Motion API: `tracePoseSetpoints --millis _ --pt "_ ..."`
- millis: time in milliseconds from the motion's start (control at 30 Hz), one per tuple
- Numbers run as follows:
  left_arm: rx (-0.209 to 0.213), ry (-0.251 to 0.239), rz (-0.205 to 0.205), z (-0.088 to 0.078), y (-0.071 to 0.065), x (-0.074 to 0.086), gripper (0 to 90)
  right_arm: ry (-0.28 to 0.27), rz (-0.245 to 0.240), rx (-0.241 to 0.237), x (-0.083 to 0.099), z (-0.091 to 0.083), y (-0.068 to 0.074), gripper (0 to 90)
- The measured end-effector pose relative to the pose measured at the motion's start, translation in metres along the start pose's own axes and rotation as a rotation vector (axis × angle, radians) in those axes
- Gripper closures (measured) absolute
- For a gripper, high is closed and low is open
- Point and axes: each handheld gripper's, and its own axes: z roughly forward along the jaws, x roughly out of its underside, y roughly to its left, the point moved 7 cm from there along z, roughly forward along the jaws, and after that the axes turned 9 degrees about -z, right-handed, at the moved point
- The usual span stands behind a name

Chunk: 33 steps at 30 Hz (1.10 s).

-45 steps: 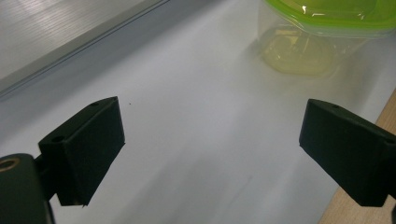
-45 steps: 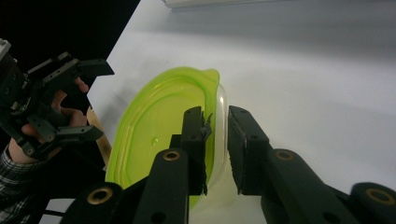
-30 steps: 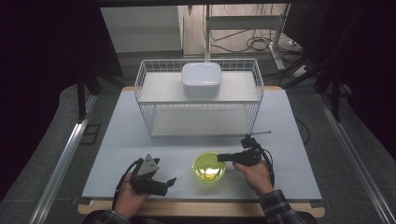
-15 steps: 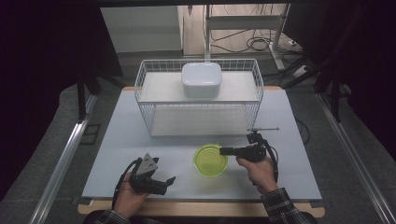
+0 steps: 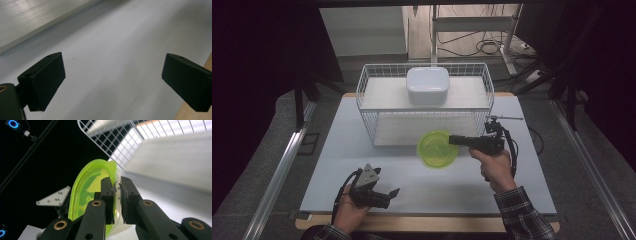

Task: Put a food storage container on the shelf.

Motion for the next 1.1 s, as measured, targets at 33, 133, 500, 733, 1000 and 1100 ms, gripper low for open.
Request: tracePoseSetpoints --millis 33,133,500,733,1000,1100 --pt "-0.001 -0.001 0.0 0.0 0.0 0.0 3.6 -0.002 -0.003 -0.004 -0.004 -0.001 0.002 82.1" --pt "-0.002 -0.003 0.001 0.0 0.0 0.0 3.4 -0.013 -0.021 0.003 -0.021 -0.003 0.009 82.1" --pt "0.0 0.001 0.002 0.001 -0.001 0.0 3.5 -0.073 -0.066 -0.007 -0.084 -0.016 0.037 82.1" --pt "0.002 0.007 0.003 0.001 -0.001 0.001 3.6 -0.115 -0.061 0.003 -0.128 -0.016 0.051 82.1" --pt "0.009 0.011 0.005 0.002 -0.002 0.001 3.8 -0.162 -0.032 0.082 -0.167 -0.006 0.045 82.1" --pt "0.008 0.009 0.006 0.002 -0.002 0.001 3.9 -0.185 -0.023 0.119 -0.178 -0.002 0.04 82.1"
